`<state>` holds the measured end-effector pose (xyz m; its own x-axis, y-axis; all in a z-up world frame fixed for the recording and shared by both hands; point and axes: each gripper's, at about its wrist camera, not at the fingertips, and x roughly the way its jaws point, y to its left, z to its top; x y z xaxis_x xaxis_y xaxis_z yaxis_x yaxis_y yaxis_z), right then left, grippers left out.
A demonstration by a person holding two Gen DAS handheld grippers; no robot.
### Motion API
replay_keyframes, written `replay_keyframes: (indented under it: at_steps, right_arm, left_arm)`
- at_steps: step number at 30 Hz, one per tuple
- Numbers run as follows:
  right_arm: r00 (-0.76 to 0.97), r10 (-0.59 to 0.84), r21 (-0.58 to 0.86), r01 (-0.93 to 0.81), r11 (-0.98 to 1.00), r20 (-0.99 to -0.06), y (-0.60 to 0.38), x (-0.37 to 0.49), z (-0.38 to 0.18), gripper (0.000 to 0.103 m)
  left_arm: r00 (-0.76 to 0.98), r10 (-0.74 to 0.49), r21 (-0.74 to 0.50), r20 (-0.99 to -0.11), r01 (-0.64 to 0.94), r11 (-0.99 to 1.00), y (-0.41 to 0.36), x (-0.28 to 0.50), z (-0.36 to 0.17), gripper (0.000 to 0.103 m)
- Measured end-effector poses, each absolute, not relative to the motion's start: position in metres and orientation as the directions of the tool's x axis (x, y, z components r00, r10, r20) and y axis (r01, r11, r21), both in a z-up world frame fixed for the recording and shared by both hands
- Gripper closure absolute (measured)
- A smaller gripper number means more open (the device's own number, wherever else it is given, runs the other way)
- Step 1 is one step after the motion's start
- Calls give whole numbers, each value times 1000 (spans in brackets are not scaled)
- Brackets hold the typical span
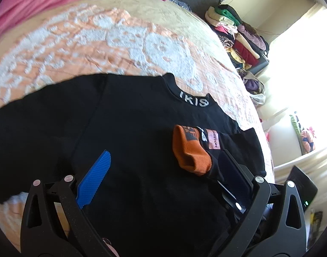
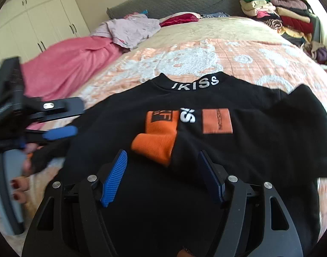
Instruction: Fold small clothes
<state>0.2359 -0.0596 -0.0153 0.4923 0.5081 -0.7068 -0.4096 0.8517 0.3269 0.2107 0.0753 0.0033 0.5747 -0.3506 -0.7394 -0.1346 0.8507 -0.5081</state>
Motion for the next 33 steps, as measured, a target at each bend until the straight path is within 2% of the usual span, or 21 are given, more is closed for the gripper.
replay_keyframes:
  at_steps: [3,5,7,12,15,17,20,22,23,27,33]
  right_arm:
    - [518,474,320,-361,876,-713,-79,225,-11,31]
    - [536,446,321,-314,893,-716,-94,220,-10,31]
    - [552,423,330,-264,906,-718,-110,216,-8,31]
    - [588,385,339,-193,921,-712,-139,204,-5,31]
    - [598,383,354,-171,919,-705,-151,198,-3,31]
    - [600,387,365,-164,916,-701,-156,194,-3,31]
    - [601,371,357,-149,922,-708,-162,190,-4,31]
    - [603,365,358,-139,924,-710,-165,189,-4,31]
    - [601,361,359,-130,924,-713,-168,189,-5,31]
    - [605,343,354,-106,929,-719,-174,188,-6,31]
    - [610,335,359,-88,929,-718,-180,189,-7,28]
  left_arm:
    - [559,-401,-549,-726,-120,827,68,213,-4,10]
    - [542,-450,-590,-709,-107,800,60,215,-10,16]
    - [526,-481,-611,-701,-95,786,50,220,-14,28]
    - [479,-528,-641,-701,-97,762,31,233,-29,34]
    - [466,-530,-640,-709,-108,761,22,241,-36,34]
    - [460,-525,-633,-716,-110,767,14,247,-41,39]
    - [457,-491,-597,-742,-117,793,7,252,-45,65]
    - [471,-453,-562,-757,-114,819,4,254,-45,91]
    - [480,-444,-552,-757,-106,827,4,255,-44,97]
    - [518,-433,-543,-738,-76,836,11,251,-30,99]
    - [611,-338,-472,-716,-68,879,41,231,2,99]
